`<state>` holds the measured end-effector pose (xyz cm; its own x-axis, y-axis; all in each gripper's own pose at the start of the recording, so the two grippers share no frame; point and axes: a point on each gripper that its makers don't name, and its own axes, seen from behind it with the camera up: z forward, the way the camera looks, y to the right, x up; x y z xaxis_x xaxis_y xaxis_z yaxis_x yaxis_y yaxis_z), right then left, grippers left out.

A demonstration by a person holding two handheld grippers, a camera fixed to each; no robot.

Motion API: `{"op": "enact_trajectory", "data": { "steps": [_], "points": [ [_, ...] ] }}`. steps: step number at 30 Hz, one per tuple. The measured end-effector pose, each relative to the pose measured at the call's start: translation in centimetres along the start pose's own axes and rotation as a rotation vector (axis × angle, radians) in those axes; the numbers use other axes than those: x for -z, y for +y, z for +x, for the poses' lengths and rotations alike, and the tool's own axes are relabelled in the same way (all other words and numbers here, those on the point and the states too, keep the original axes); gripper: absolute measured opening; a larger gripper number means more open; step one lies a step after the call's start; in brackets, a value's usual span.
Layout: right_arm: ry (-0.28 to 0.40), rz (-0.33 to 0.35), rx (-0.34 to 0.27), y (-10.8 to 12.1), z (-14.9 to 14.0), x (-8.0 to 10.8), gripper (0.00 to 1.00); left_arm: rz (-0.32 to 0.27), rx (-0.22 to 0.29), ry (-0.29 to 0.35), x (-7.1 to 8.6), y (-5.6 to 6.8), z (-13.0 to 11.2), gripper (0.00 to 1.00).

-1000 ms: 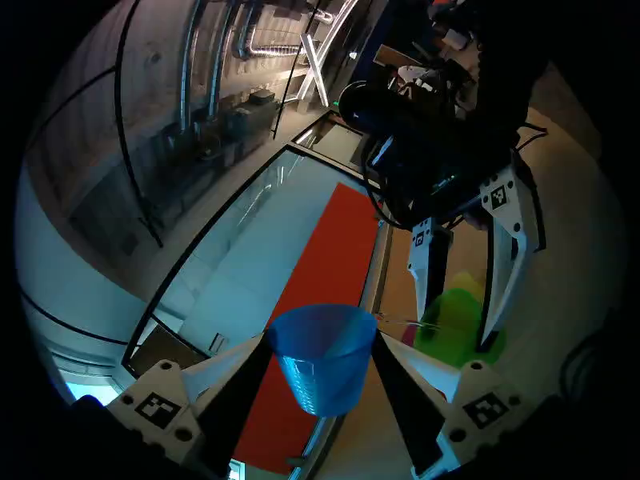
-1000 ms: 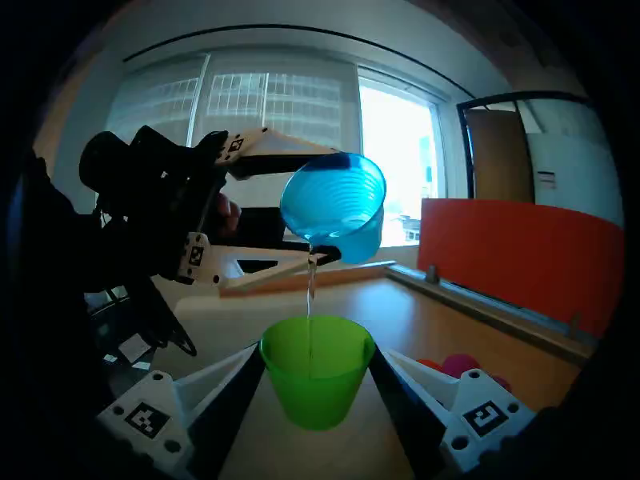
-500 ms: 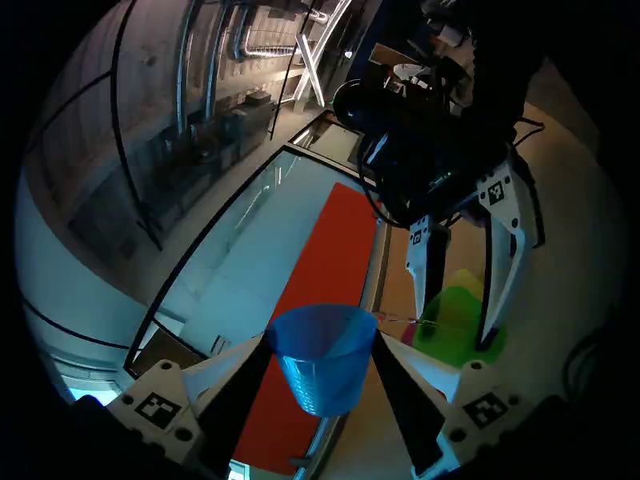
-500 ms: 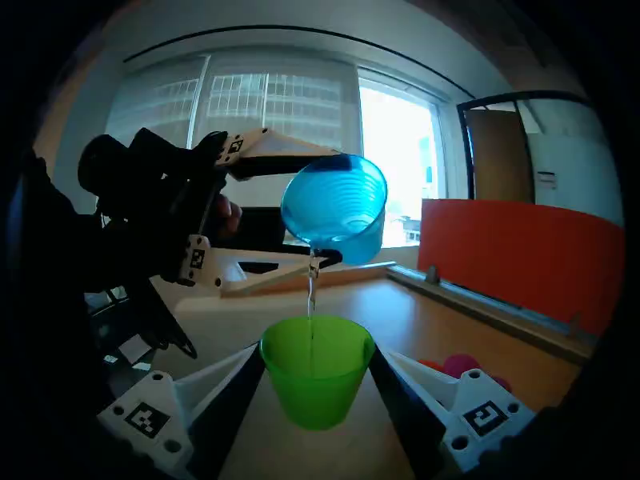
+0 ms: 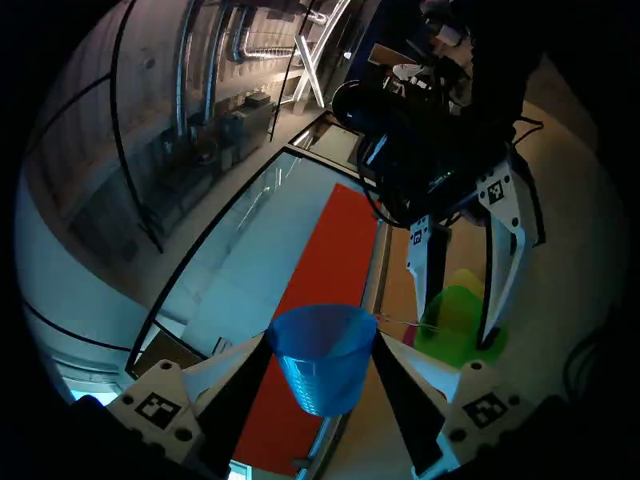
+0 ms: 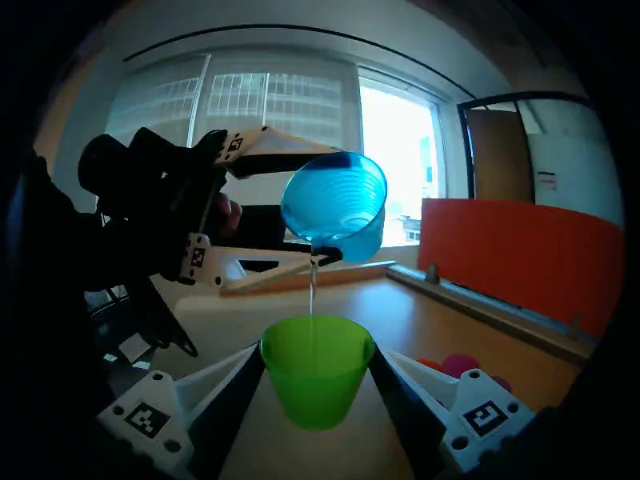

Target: Pour water

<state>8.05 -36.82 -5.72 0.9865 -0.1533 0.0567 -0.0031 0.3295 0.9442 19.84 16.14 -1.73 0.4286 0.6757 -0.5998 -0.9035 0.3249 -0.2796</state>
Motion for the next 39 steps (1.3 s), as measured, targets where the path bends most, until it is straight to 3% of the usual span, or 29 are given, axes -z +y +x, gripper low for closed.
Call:
{"op": "enact_trajectory", "data": {
  "steps": [39],
  "points": [
    [0.002, 0.003, 0.007, -0.13, -0.1, -0.1, 0.92, 0.008, -0.028, -0.011, 0.15, -0.4, -0.18, 0.86]
  ]
}}
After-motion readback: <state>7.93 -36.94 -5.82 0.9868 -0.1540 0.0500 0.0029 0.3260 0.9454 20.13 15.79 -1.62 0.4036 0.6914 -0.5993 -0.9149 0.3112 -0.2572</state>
